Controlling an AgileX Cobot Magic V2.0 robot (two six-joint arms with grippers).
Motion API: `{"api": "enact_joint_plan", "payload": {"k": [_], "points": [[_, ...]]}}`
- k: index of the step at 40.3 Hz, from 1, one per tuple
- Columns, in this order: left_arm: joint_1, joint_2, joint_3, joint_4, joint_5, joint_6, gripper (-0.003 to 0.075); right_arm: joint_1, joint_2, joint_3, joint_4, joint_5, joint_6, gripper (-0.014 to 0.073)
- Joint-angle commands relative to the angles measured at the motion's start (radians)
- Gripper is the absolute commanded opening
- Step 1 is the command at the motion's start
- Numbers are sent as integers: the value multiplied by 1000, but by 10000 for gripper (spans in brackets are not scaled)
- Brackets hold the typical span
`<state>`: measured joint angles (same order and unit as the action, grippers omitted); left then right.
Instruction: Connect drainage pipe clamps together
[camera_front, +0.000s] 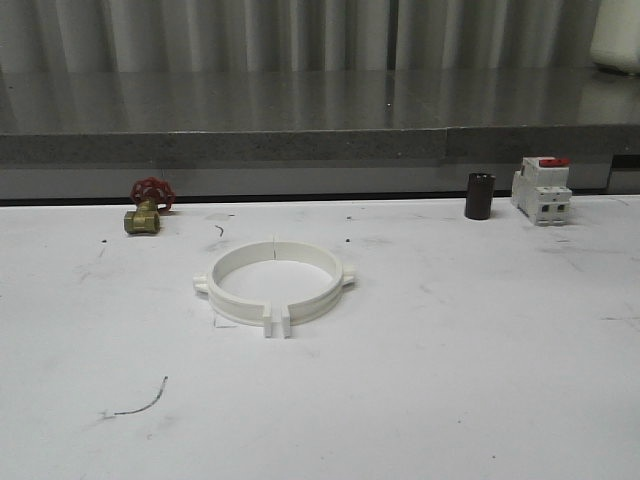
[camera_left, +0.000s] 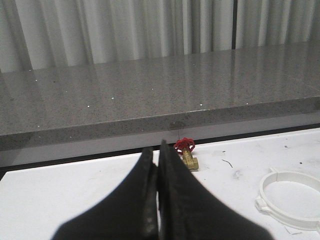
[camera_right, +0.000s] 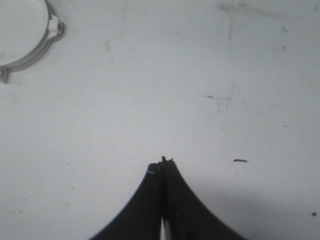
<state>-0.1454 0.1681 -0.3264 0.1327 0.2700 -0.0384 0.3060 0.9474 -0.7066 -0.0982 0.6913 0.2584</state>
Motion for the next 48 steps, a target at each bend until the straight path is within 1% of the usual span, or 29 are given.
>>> {"api": "enact_joint_plan", "payload": {"k": [1, 5, 7, 12, 18, 21, 48], "points": [[1, 8, -26, -1, -80, -1, -20, -3, -153, 91, -110, -150, -19, -62], [1, 8, -26, -1, -80, -1, -20, -3, -300, 174, -122, -212, -19, -62], [1, 8, -26, -1, -80, -1, -20, -3, -404, 207, -122, -237, -19, -62], [1, 8, -26, -1, -80, -1, -20, -3, -585, 269, -122, -255, -19, -62], [1, 8, -26, -1, -80, -1, -20, -3, -717, 310, -127, -287, -19, -62], [1, 8, -26, -1, -80, -1, -20, -3, -742, 310, -127, -285, -19, -62], [1, 8, -26, -1, -80, -1, -20, -3, -743, 310, -126, -290, -19, -62]]}}
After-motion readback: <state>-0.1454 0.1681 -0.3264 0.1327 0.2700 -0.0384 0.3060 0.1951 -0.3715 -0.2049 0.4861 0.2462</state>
